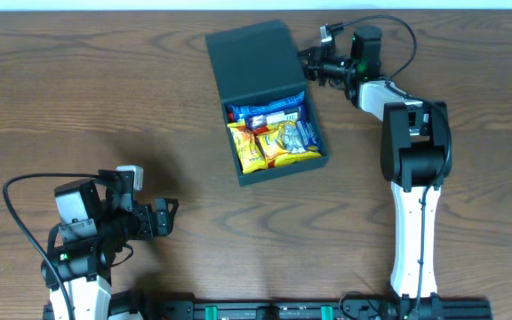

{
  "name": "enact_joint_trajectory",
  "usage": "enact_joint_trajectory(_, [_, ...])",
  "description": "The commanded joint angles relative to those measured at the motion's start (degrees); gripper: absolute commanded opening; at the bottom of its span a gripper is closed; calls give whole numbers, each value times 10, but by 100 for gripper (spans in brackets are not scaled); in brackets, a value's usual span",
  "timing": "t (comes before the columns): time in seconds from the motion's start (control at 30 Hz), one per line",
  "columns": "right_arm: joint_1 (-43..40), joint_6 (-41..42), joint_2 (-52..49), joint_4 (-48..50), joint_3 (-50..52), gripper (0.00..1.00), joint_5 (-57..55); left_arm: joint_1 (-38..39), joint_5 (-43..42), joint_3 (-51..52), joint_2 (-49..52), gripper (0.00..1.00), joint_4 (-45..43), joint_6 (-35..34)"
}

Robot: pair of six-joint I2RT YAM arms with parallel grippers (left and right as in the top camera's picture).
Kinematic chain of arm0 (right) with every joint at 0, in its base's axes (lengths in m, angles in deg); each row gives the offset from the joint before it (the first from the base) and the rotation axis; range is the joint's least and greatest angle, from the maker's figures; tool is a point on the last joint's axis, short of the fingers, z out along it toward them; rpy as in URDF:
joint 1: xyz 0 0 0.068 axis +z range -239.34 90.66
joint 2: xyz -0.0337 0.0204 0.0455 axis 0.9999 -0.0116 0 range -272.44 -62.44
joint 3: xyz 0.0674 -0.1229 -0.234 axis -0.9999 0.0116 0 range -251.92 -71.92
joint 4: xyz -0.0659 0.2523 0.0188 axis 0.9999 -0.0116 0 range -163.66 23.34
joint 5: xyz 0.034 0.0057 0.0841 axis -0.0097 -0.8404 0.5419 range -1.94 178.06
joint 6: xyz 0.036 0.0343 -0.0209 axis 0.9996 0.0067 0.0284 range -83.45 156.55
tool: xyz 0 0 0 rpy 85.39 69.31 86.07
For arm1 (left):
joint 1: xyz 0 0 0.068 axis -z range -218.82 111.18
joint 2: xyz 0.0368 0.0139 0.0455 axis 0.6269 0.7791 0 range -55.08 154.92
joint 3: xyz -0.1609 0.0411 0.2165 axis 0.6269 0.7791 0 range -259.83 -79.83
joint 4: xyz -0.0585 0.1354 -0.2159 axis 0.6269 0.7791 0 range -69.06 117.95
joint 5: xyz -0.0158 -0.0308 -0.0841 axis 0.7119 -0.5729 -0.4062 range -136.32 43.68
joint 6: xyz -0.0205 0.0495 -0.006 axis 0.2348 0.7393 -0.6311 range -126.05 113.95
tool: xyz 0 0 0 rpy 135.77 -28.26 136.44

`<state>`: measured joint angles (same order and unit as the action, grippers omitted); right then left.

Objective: Pack container
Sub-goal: 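Push the lid edge with the right gripper to tilt it forward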

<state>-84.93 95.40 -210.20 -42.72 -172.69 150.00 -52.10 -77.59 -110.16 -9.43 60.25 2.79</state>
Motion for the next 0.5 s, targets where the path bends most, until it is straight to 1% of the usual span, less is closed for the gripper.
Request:
enact_joint_trajectory(0.0, [5, 34, -1, 30, -4, 1, 38, 3, 2, 1, 0, 95, 1, -3])
enact_joint_trajectory(0.13, [5, 61, -1, 66, -4, 1, 60, 3, 2, 1, 0, 95, 1, -3])
enact_joint_trajectory(0.2, [6, 69, -1, 68, -4, 1, 69, 3, 2, 1, 0, 95, 1, -3])
enact_joint_trajectory(0.47, [12, 56, -1, 80, -4, 1, 108, 3, 2, 1, 0, 95, 1, -3])
